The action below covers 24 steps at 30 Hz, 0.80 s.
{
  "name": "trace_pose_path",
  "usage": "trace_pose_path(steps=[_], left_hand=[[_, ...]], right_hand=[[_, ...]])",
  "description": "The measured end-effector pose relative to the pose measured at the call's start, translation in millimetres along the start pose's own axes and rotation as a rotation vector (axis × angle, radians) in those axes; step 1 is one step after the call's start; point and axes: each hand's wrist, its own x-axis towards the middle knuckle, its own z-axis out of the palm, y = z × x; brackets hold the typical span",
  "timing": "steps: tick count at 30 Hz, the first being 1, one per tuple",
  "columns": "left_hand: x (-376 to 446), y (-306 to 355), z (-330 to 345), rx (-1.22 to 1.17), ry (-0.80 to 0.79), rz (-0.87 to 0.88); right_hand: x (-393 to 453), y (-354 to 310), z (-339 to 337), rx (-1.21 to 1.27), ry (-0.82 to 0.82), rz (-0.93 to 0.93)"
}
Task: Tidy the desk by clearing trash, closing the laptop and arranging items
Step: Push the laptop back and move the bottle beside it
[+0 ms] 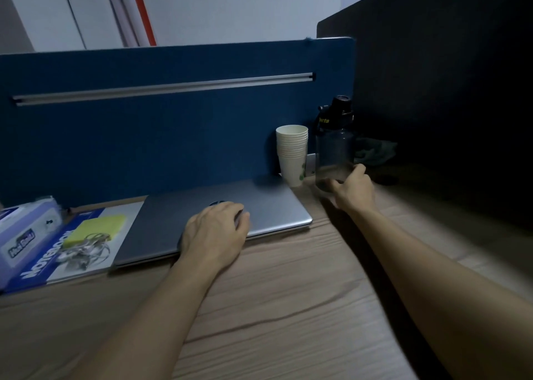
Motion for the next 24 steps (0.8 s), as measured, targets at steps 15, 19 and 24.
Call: trace_pose_path(steps=[15,19,24], left_hand=[[-0.5,1.0,1.9,0.001,0.013,-0.003],[-7.7,4.8,-0.3,0.007,0.034,-0.012],[-26.9,7.1,-12.7,-0.052,0.04,0.006]], right_hand=[[4.9,-4.1,7.1,-0.005,-0.009,0.033],[-23.6,-6.8,-7.4,-0.021,-0.04,-0.016],[-74.8,-15.5,-19.5,-0.034,-0.196,-0.099]])
